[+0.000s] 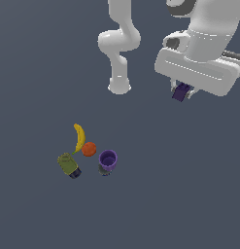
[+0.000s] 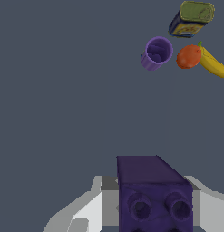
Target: Pick up a designated object from a clutter of objects.
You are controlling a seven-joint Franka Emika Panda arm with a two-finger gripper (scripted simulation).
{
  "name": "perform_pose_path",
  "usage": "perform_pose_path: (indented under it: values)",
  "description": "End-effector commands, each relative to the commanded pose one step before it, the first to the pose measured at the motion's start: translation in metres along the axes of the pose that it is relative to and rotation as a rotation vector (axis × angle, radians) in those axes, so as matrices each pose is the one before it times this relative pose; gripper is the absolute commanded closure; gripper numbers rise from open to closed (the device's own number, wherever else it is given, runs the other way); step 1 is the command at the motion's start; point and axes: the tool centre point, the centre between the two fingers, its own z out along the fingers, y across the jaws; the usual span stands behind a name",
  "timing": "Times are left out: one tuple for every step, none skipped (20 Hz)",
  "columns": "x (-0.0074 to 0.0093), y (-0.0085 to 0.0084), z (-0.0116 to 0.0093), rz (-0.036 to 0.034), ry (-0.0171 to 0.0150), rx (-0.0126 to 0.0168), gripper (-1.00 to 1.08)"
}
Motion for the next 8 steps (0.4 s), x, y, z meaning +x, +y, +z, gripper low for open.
perform_pose_path:
  values:
    - [-0.00375, -0.00211, -0.01033, 0.00056, -0.00065, -0.00088, 1.08]
    - [-0.00101, -0.00074, -0.00284, 0.00000, 0.00000, 0.00000, 1.08]
    - [-0.00080, -0.00066, -0.00231, 0.00000, 0.00000, 0.00000, 1.08]
    - [-0.00058, -0.00058, -0.00178, 0.00000, 0.00000, 0.00000, 1.08]
    - [-0.00010, -0.00032, -0.00129, 0.00011, -0.00056, 0.00039, 1.08]
    - [-0.00015, -0.00042, -0.00071, 0.00000, 0.00000, 0.00000, 1.08]
    - [0.00006, -0.00033, -0.00019, 0.00000, 0.00000, 0.00000, 1.08]
    - [0.00010, -0.00014, 0.00008, 0.00000, 0.00000, 0.00000, 1.08]
